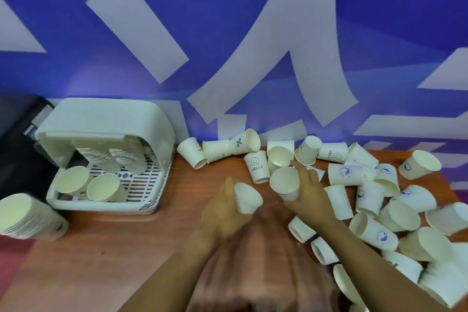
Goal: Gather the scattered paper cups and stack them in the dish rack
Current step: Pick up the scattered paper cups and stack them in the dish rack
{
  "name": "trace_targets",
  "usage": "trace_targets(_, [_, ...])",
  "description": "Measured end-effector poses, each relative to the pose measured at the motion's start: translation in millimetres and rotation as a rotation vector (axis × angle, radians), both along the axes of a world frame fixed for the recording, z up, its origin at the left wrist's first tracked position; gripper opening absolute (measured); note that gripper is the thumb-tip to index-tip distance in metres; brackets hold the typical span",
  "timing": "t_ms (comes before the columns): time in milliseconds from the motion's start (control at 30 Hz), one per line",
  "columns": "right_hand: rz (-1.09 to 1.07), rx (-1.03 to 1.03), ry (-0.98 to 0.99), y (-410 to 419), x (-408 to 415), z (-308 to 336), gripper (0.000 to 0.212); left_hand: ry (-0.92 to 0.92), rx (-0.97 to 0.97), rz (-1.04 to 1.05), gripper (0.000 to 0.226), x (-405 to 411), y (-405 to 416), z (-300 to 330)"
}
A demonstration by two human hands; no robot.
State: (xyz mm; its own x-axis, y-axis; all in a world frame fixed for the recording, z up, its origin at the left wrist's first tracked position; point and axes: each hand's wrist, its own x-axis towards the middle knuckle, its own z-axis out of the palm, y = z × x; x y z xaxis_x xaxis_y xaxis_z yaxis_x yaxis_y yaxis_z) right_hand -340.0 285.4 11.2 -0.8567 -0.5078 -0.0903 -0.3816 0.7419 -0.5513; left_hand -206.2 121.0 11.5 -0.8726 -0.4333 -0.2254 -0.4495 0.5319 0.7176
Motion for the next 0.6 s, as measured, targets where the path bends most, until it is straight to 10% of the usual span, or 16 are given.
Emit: trace_targets(600, [0.044,-0.014,-0.079,-120.1,149.2,38.7,0.085,0.008,-0.050,-0.006,0.088,151.0,-123.5,45.1])
